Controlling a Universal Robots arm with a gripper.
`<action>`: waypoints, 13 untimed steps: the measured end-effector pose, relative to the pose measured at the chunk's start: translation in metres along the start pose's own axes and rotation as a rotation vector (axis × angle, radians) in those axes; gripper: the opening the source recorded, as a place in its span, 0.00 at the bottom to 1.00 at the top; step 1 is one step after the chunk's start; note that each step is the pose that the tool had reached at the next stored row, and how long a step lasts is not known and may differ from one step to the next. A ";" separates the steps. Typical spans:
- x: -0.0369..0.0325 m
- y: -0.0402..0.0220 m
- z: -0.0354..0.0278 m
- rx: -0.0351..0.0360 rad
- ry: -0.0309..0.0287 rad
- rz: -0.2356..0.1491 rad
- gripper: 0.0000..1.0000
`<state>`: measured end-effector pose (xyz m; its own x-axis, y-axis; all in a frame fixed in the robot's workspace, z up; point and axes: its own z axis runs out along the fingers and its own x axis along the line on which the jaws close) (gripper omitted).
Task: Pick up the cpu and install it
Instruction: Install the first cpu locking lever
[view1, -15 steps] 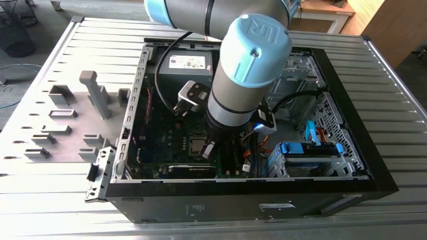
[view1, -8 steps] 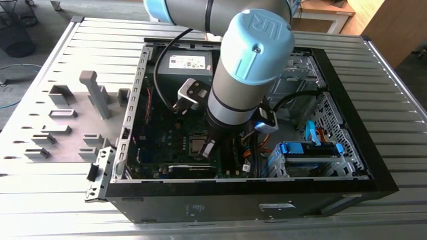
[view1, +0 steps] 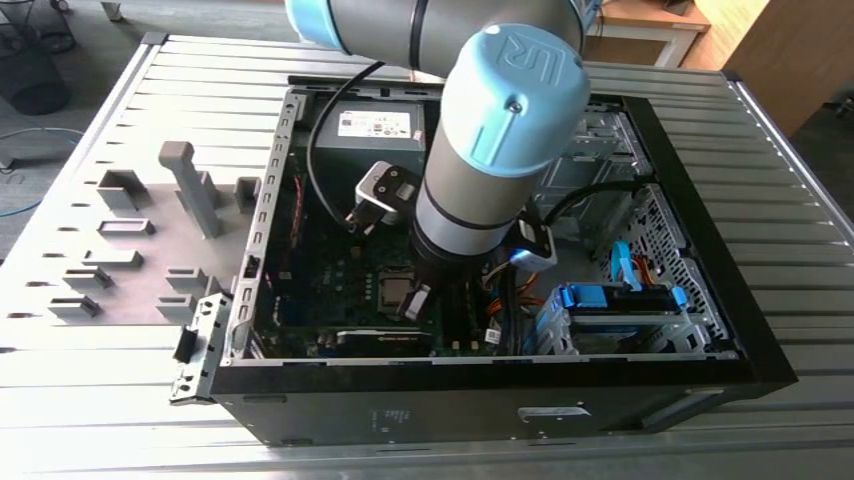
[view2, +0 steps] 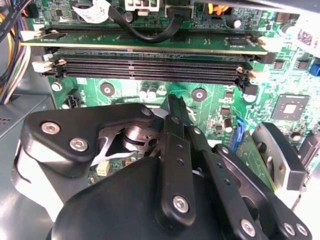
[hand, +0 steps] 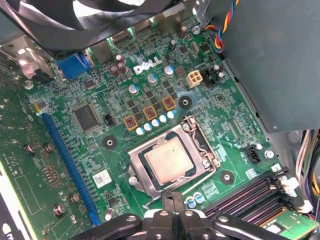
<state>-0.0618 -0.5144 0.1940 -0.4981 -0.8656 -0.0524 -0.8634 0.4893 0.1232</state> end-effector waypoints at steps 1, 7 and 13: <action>0.0001 -0.0002 0.0008 0.0005 -0.0003 0.000 0.11; 0.0006 -0.0009 0.0048 0.0023 -0.0011 0.000 0.11; -0.0012 -0.0046 0.0054 0.0020 -0.0019 0.000 0.11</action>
<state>-0.0576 -0.5150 0.1881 -0.4980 -0.8654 -0.0543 -0.8636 0.4894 0.1211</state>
